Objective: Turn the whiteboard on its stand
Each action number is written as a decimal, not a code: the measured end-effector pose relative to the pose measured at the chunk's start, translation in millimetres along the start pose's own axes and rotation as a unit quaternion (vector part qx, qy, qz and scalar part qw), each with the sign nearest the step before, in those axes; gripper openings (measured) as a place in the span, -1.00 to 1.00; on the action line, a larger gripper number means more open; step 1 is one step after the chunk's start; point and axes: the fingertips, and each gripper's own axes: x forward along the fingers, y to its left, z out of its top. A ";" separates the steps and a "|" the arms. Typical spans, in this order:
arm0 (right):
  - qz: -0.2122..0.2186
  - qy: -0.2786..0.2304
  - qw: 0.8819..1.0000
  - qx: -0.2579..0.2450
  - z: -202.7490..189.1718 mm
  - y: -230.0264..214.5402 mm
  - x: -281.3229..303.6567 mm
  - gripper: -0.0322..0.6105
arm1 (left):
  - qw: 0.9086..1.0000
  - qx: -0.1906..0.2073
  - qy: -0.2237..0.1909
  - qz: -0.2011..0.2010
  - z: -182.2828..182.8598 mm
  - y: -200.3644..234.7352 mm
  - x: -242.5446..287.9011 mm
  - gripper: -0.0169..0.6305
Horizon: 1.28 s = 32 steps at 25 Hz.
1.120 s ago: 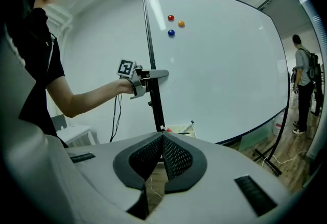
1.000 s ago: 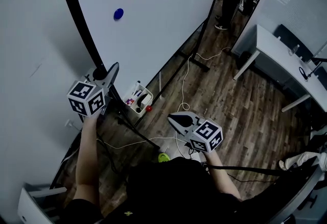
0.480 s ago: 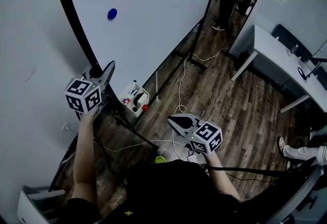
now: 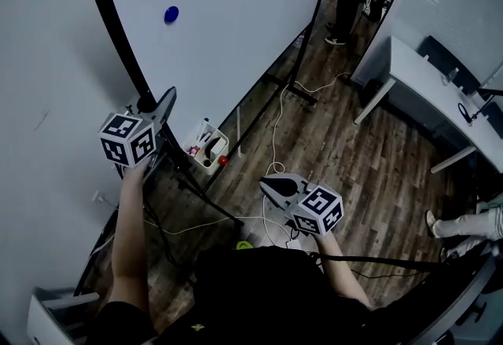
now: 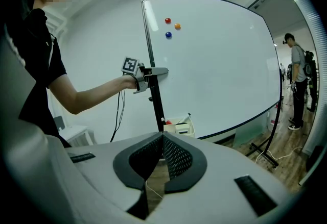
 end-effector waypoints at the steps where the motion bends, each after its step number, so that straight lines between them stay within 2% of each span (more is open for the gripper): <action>1: 0.000 -0.001 1.000 -0.001 -0.1 0.0 0.1 -0.91 | 1.000 -0.001 0.000 0.000 -0.6 0.1 0.4 -0.79; 13: 0.003 -0.004 1.000 0.004 -9.2 1.4 -1.4 -0.91 | 1.000 -0.003 0.003 0.001 -6.0 2.7 4.1 -0.79; 18: 0.006 -0.007 1.000 0.006 -10.3 -0.6 -5.1 -0.91 | 0.999 0.020 0.000 0.026 -4.5 3.7 4.6 -0.76; 21: 0.008 -0.009 1.000 0.008 -13.0 0.4 -7.9 -0.91 | 0.999 0.025 0.010 0.029 -7.3 3.6 7.1 -0.67; 23: 0.008 -0.011 1.000 0.009 -14.5 1.0 -9.9 -0.91 | 0.999 0.024 0.021 0.026 -9.4 3.6 9.3 -0.67; 25: 0.008 -0.012 1.000 0.011 -16.3 2.0 -11.7 -0.91 | 0.999 0.024 0.028 0.028 -10.4 4.4 9.9 -0.76; 32: 0.003 -0.009 1.000 0.018 -24.5 7.9 -17.5 -0.91 | 0.999 0.017 0.027 0.018 -8.9 3.7 7.5 -0.79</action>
